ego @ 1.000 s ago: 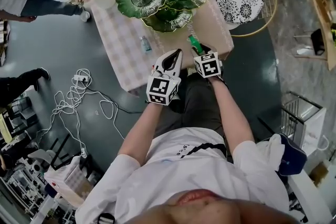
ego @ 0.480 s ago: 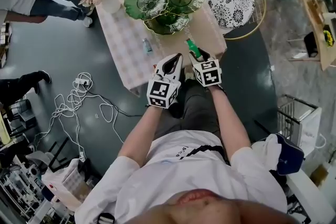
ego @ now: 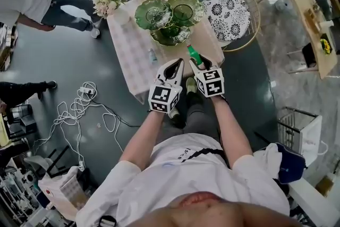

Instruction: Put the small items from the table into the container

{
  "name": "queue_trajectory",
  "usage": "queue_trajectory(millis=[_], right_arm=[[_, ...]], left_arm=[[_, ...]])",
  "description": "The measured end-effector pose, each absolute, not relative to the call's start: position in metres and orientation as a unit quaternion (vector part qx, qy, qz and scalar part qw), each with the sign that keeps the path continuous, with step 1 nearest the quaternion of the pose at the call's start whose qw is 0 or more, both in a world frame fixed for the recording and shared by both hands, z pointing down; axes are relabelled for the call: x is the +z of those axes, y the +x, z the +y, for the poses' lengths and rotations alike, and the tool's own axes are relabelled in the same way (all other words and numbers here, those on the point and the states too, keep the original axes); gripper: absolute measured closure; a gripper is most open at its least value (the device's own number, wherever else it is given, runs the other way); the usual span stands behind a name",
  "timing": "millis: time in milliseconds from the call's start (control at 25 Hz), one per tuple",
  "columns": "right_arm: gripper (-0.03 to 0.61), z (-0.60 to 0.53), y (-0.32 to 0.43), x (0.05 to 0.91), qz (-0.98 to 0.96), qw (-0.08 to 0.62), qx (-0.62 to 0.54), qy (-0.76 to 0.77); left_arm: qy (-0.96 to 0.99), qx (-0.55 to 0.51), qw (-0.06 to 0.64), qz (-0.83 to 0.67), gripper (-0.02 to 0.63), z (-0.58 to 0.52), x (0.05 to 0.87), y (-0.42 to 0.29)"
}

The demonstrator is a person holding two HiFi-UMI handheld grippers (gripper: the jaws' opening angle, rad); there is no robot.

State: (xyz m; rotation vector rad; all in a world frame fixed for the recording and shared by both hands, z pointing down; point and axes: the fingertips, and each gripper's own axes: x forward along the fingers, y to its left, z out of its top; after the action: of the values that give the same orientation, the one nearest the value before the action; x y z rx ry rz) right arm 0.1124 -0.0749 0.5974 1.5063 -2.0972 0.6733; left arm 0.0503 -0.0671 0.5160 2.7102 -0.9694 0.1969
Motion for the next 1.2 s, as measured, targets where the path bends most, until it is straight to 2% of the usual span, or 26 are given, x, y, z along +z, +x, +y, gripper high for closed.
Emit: queue_trajectory(millis=[320, 760, 1200], right_arm=[[0.399, -0.088, 0.100, 0.536, -0.783, 0.213, 0.207, 0.546], [0.399, -0.143, 0.081, 0.499, -0.817, 0.200, 0.174, 0.513], [0.399, -0.227, 0.053, 0.504, -0.858, 0.243, 0.127, 0.435]], left_arm=[[0.929, 0.045, 0.107, -0.351, 0.607, -0.077, 0.469, 0.042], [0.916, 0.036, 0.088, -0.389, 0.607, -0.119, 0.442, 0.030], [0.882, 0.040, 0.093, -0.460, 0.607, -0.176, 0.446, 0.003]])
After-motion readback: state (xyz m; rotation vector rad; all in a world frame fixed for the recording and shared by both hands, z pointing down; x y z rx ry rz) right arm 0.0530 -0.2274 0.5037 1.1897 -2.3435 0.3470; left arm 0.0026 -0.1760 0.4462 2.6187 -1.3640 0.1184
